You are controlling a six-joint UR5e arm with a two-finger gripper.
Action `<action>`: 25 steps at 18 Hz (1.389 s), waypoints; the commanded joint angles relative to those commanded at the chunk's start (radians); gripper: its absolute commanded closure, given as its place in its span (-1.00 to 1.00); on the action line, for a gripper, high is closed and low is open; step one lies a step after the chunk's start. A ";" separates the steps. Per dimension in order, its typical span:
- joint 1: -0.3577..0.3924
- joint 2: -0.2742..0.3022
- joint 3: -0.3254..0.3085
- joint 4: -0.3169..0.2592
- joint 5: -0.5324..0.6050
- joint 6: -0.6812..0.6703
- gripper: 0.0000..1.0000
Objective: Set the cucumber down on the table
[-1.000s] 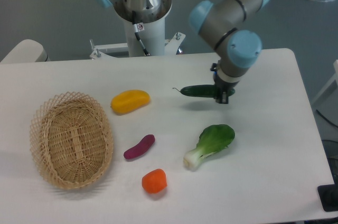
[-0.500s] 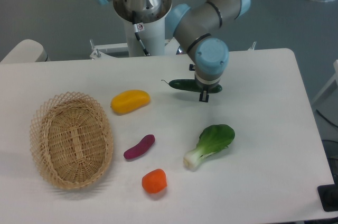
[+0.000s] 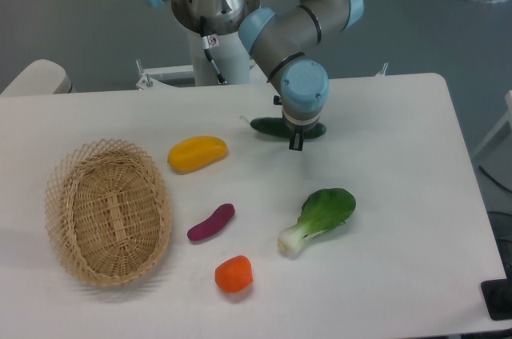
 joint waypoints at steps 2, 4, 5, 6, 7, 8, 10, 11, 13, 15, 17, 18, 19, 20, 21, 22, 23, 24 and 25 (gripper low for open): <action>0.009 0.000 0.021 -0.002 -0.037 -0.002 -1.00; 0.012 0.000 0.063 -0.006 -0.052 -0.005 -1.00; 0.015 0.000 0.086 -0.012 -0.061 -0.005 -1.00; 0.017 -0.006 0.109 -0.015 -0.071 -0.006 -1.00; 0.021 -0.011 0.129 -0.015 -0.084 -0.008 -1.00; 0.029 -0.017 0.149 -0.017 -0.103 -0.014 -1.00; 0.034 -0.044 0.199 -0.017 -0.138 -0.041 -1.00; 0.032 -0.061 0.227 -0.017 -0.158 -0.064 -1.00; 0.035 -0.098 0.287 -0.023 -0.187 -0.107 -1.00; 0.035 -0.132 0.351 -0.040 -0.192 -0.120 -1.00; 0.035 -0.173 0.429 -0.057 -0.193 -0.138 -1.00; 0.035 -0.198 0.464 -0.064 -0.193 -0.158 -1.00; 0.035 -0.222 0.500 -0.069 -0.193 -0.190 -1.00; 0.034 -0.245 0.535 -0.072 -0.193 -0.224 -1.00; 0.032 -0.267 0.573 -0.080 -0.190 -0.257 -1.00; 0.029 -0.291 0.615 -0.089 -0.189 -0.288 -1.00; 0.028 -0.319 0.661 -0.106 -0.187 -0.314 -1.00; 0.025 -0.346 0.707 -0.130 -0.183 -0.342 -1.00; 0.022 -0.372 0.747 -0.146 -0.183 -0.369 -1.00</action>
